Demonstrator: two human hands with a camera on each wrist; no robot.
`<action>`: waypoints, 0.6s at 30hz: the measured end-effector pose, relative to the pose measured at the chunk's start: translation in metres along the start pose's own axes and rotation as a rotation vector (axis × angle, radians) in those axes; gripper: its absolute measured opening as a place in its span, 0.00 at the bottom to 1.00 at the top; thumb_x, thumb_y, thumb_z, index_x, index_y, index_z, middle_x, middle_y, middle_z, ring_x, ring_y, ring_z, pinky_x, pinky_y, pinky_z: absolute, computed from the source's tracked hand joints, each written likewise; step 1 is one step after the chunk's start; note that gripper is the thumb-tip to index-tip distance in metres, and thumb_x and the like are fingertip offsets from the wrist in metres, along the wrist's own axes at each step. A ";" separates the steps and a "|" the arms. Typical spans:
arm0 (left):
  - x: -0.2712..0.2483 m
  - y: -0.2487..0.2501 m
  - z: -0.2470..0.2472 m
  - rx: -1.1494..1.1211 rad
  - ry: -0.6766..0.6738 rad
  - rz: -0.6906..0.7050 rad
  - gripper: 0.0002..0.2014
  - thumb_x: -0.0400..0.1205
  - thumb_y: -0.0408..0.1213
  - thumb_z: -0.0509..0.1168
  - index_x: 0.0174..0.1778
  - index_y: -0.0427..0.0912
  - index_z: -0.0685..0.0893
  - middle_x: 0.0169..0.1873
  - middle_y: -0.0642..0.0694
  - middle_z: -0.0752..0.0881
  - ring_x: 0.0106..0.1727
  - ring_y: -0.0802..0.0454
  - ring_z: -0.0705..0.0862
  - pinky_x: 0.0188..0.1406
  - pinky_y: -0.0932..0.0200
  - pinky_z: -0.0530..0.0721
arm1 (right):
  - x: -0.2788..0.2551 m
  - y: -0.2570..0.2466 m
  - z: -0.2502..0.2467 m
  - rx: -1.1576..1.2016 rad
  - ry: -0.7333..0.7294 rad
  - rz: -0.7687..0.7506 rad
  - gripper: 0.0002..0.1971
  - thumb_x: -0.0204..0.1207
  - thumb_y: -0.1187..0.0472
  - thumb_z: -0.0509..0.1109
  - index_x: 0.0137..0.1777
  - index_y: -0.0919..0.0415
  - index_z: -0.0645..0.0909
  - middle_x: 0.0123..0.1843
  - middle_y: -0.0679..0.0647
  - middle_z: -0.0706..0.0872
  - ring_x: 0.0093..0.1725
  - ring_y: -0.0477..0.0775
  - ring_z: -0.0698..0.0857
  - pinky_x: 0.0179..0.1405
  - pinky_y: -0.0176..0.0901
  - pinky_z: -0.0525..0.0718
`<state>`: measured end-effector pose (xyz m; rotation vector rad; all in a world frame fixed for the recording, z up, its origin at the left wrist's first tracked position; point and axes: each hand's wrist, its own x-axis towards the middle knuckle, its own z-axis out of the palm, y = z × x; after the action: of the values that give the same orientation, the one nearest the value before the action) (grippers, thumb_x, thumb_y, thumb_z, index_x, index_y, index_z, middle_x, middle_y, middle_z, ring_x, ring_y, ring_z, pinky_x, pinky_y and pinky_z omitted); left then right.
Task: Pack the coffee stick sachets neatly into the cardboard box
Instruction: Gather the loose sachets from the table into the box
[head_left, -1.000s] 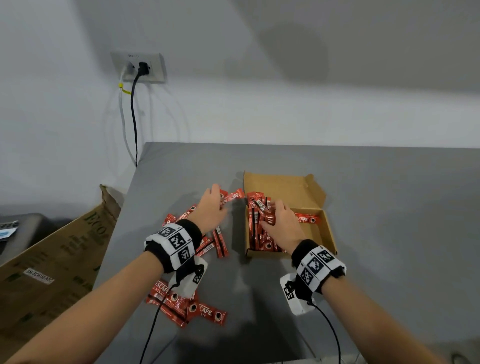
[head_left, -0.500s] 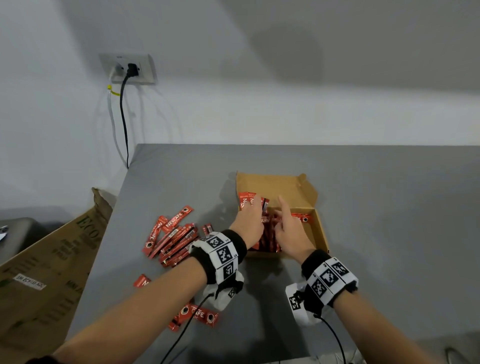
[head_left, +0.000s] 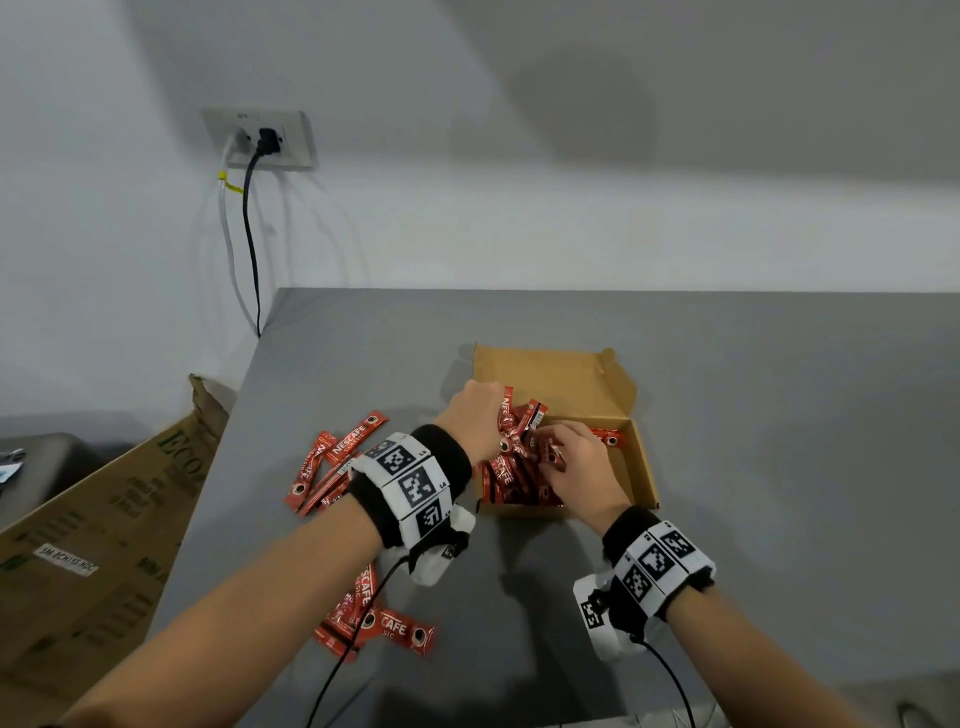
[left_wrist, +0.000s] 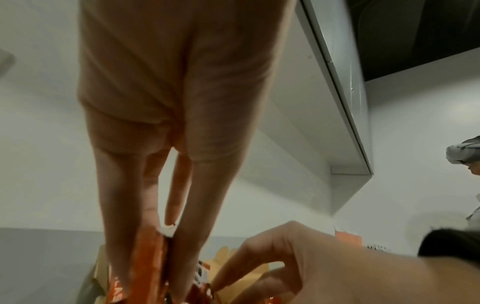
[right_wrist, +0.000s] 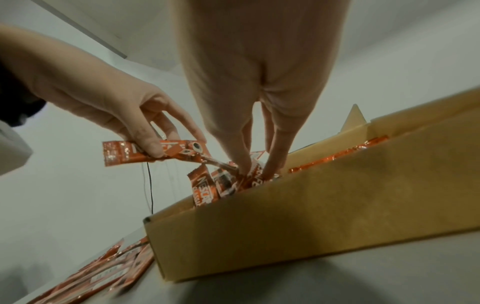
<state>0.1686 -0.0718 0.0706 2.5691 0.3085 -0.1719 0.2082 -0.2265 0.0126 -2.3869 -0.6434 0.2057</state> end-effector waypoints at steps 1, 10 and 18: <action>0.000 0.001 -0.002 0.021 -0.006 0.002 0.18 0.74 0.20 0.68 0.60 0.33 0.77 0.53 0.38 0.80 0.49 0.43 0.84 0.48 0.54 0.87 | 0.000 0.000 0.000 0.004 0.006 -0.008 0.18 0.72 0.71 0.72 0.62 0.61 0.80 0.67 0.54 0.77 0.70 0.54 0.74 0.75 0.51 0.71; 0.002 0.012 0.007 -0.291 0.204 0.068 0.05 0.80 0.29 0.64 0.49 0.32 0.79 0.37 0.41 0.81 0.33 0.47 0.78 0.31 0.56 0.79 | 0.000 -0.007 -0.001 -0.064 -0.032 -0.044 0.13 0.73 0.60 0.73 0.57 0.63 0.85 0.63 0.54 0.77 0.65 0.52 0.73 0.67 0.36 0.64; 0.009 0.000 0.017 -0.257 0.217 0.034 0.08 0.80 0.31 0.65 0.54 0.36 0.75 0.43 0.39 0.85 0.41 0.44 0.86 0.41 0.50 0.88 | -0.003 -0.020 -0.011 -0.236 -0.019 -0.203 0.11 0.78 0.56 0.68 0.53 0.60 0.87 0.51 0.53 0.86 0.53 0.51 0.80 0.57 0.43 0.79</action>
<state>0.1762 -0.0798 0.0546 2.3375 0.3431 0.1511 0.2009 -0.2209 0.0339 -2.5226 -0.9598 0.0674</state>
